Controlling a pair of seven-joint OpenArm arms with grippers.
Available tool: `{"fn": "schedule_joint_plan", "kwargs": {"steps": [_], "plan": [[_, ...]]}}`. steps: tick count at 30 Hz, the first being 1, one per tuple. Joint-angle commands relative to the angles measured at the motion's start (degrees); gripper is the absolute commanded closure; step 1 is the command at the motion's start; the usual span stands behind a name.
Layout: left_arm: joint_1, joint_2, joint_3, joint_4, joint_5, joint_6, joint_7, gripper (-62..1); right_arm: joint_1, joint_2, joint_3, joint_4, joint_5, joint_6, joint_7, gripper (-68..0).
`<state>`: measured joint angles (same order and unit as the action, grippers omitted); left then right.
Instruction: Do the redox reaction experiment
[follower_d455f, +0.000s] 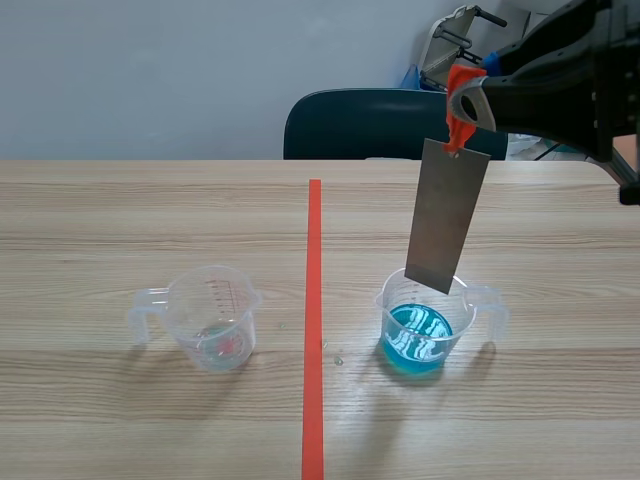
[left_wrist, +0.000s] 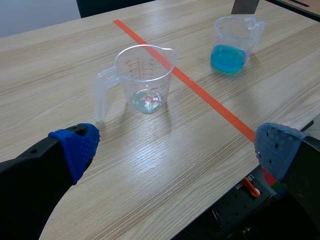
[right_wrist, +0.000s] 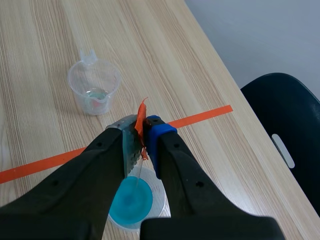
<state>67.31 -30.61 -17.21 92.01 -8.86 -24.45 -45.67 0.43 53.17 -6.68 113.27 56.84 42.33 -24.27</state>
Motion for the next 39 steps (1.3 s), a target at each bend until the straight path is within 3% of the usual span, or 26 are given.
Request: {"fn": "schedule_joint_plan", "kwargs": {"steps": [1, 5, 6, 11, 12, 23, 29, 39], "plan": [[0.1, 0.4, -0.2, 0.9, -0.3, -0.2, -0.8, -62.3, 0.8, 0.7, -0.1, 0.7, 0.3, 0.4, 1.1, -0.6], [0.1, 0.4, -0.2, 0.9, -0.3, -0.2, -0.9, -62.3, 0.8, 0.7, -0.1, 0.7, 0.3, 0.4, 1.1, -0.6], [0.1, 0.4, -0.2, 0.9, -0.3, -0.2, -0.9, -56.4, 0.8, 0.7, -0.1, 0.7, 0.3, 0.4, 1.1, -0.6], [0.2, 0.2, -0.2, 0.9, 1.2, -0.4, -1.2, -5.1, 0.8, 0.8, -0.1, 0.7, 0.4, 0.4, 1.1, -0.6], [0.2, 0.2, -0.2, 0.9, 1.2, -0.4, -1.3, -1.3, 0.8, 0.8, -0.1, 0.7, 0.4, 0.4, 1.1, -0.6], [-11.4, 0.2, -0.1, 1.0, 4.3, -1.0, -0.8, -3.2, 0.8, 0.7, -0.1, 0.7, 0.4, 0.4, 1.1, -0.6], [-22.5, -0.1, 0.8, 1.0, 5.7, -5.8, 2.6, -3.2, 0.8, 0.7, -0.1, 0.7, 0.3, 0.4, 1.1, -0.6], [-39.8, -1.8, 17.3, 1.0, 5.6, -6.8, 16.6, -3.1, 0.8, 0.7, -0.1, 0.7, 0.4, 0.4, 1.1, -0.6]]}}
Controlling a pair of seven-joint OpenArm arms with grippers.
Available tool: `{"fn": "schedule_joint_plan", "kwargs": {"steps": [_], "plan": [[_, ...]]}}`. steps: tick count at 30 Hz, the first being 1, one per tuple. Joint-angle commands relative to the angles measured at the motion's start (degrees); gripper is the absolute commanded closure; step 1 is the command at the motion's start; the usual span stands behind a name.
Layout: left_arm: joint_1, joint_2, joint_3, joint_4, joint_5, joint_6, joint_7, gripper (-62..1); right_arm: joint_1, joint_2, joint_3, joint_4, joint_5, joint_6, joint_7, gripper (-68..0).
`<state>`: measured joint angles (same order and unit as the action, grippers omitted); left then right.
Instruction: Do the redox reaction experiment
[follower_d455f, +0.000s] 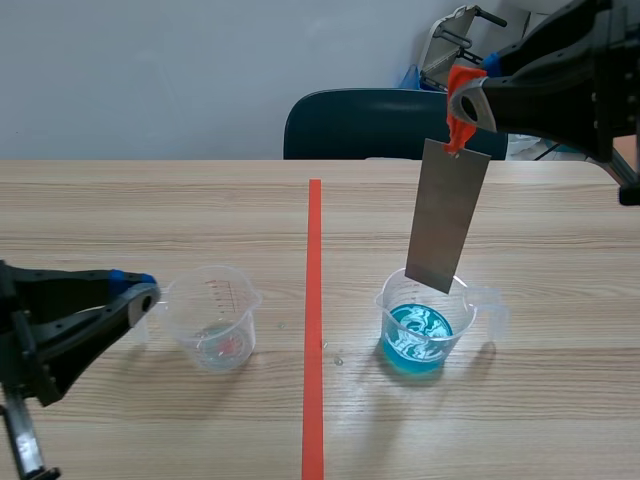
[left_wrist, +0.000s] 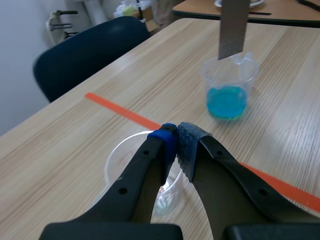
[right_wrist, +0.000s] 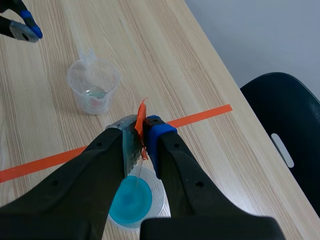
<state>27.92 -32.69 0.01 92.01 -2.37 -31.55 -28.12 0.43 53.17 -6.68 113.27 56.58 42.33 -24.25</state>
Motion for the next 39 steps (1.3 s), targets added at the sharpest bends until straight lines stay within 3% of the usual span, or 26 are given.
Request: {"fn": "schedule_joint_plan", "kwargs": {"steps": [1, 10, 17, 28, 39], "plan": [[-1.9, 0.4, 1.9, 1.0, -1.1, 0.3, -0.2, -3.1, 0.8, 0.7, -0.1, 0.7, 0.6, 0.4, 1.1, -0.6], [-14.4, 4.8, 15.9, 0.7, -1.2, 3.2, 9.4, -3.1, 0.9, 0.5, -0.1, 0.7, 0.5, 0.4, 1.1, -0.6], [-22.4, 9.9, 22.9, -4.8, -1.2, 4.0, 13.1, -3.1, 0.9, 0.5, -0.1, 0.7, 0.5, 0.4, 1.1, -0.6], [-31.1, 16.6, 27.7, -18.3, -1.2, 7.1, 12.7, -3.1, 0.9, 0.5, -0.1, 0.7, 0.4, 0.4, 1.0, -0.6], [-32.9, 20.7, 29.0, -21.9, -1.2, 9.6, 12.5, -3.1, 0.9, 0.5, -0.1, 0.7, 0.4, 0.4, 1.0, -0.6]]}}
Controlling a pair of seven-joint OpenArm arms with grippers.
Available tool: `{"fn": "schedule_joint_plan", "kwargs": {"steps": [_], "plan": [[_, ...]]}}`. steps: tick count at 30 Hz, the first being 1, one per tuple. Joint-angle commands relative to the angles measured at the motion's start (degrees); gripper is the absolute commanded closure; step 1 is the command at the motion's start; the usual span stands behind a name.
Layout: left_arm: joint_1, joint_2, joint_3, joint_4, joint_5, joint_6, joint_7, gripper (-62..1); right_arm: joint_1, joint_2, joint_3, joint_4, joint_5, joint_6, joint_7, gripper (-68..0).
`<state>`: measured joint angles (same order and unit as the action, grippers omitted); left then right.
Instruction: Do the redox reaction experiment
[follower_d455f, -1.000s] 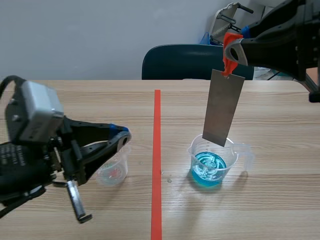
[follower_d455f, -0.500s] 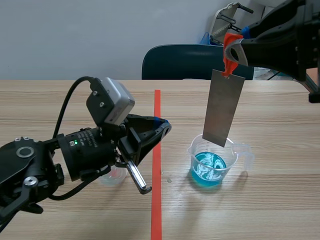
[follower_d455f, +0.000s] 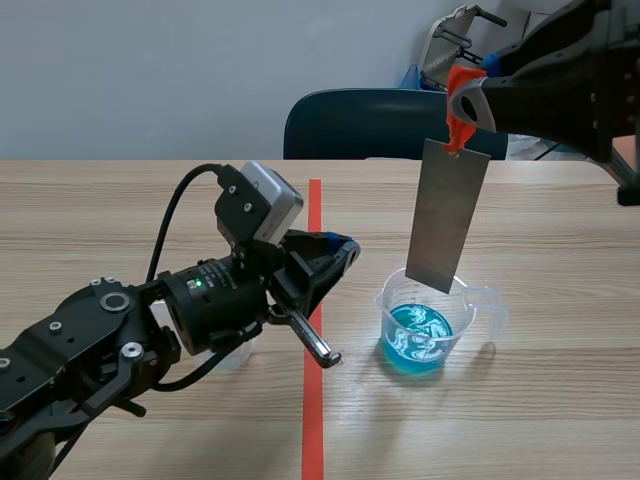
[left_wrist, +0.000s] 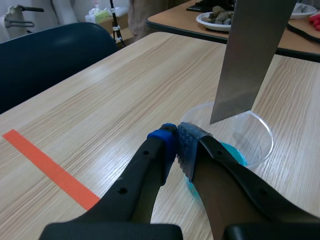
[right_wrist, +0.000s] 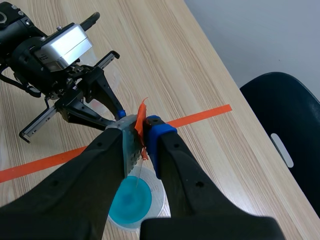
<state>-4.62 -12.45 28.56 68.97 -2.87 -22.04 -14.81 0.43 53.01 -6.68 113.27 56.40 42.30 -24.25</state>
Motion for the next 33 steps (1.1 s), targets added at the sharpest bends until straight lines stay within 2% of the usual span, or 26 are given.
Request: {"fn": "schedule_joint_plan", "kwargs": {"steps": [1, 16, 29, 33], "plan": [[-0.3, 0.7, 0.4, 1.2, -0.7, 0.1, -0.8, -3.1, 0.9, 0.6, -0.1, 0.7, 0.6, 0.4, 1.0, -0.6], [-0.3, 2.0, 0.4, 1.1, -0.5, 0.1, -0.5, -3.1, 0.9, 0.6, -0.1, 0.7, 0.6, 0.4, 1.0, -0.6], [0.2, 0.5, 0.4, 1.1, -0.5, 0.0, -0.6, -3.4, 0.9, 0.6, -0.1, 0.7, 0.5, 0.4, 1.0, -0.6], [0.2, -0.2, 0.3, 1.2, -0.9, 0.0, -0.8, -16.2, 0.9, 0.6, -0.1, 0.7, 0.4, 0.4, 1.0, -0.6]]}}
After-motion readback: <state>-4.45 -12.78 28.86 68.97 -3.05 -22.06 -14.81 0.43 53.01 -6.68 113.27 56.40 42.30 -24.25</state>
